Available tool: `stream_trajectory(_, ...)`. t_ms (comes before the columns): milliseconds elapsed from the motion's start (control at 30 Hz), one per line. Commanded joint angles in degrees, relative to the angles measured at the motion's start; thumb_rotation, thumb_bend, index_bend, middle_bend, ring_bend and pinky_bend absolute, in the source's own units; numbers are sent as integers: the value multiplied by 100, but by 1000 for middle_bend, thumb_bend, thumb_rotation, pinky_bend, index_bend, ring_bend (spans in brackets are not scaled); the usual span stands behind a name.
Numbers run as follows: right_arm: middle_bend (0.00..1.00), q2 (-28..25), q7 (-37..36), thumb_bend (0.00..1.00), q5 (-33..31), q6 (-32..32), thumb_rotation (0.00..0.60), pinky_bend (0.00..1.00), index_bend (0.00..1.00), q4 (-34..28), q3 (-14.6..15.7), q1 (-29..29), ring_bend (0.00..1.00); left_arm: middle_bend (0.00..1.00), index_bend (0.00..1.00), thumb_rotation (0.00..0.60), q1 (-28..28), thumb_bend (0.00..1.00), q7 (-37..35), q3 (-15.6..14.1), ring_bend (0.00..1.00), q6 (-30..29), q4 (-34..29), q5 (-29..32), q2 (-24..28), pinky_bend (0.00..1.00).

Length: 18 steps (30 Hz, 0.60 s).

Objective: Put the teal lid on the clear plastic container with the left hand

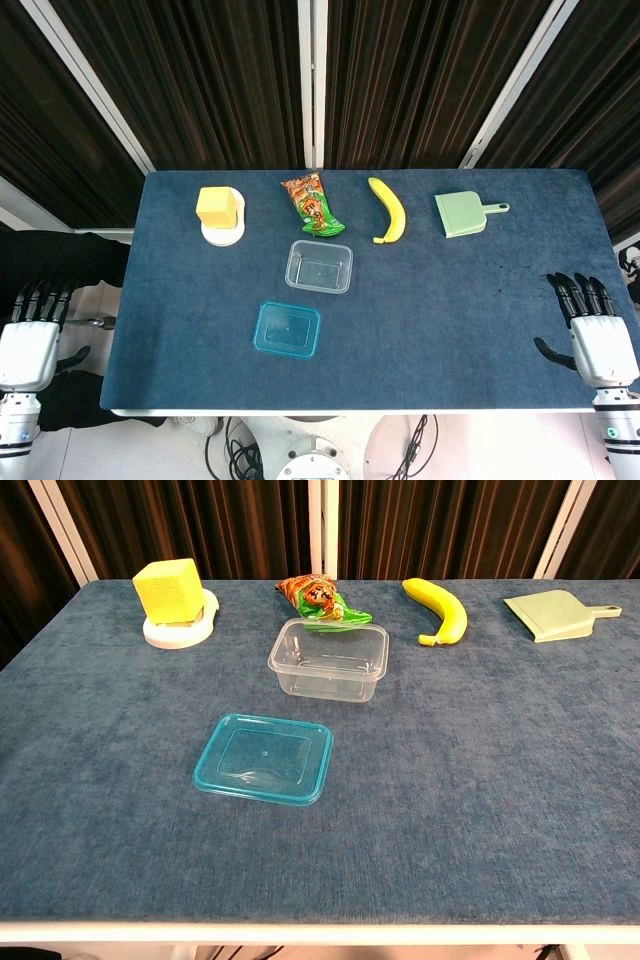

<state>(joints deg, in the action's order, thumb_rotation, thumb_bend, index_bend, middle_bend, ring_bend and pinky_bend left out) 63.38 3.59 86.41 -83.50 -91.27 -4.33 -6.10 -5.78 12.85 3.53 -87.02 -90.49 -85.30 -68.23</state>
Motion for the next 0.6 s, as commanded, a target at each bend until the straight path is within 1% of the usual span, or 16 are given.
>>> stream_trajectory(33,84,-1,-50,106,-1,83,600,51,0,7,-6,-54,0,102,85,600,23,0,76,2,0,-93,56,-46,-85,19)
stream_trajectory(300,84,26,-112,106,208,266,600,51,0,75,57,-225,0,103,85,600,93,0,92,-111,0,-88,-54,-96,-2,19)
stream_trajectory(433,82,78,-286,106,479,776,600,51,0,57,67,-659,0,103,85,600,118,0,28,-156,0,-89,-111,-141,31,19)
stream_trajectory(600,74,278,-140,105,752,1578,600,51,0,-187,-100,-1449,0,102,85,600,149,0,26,-195,0,-168,-125,-259,47,19)
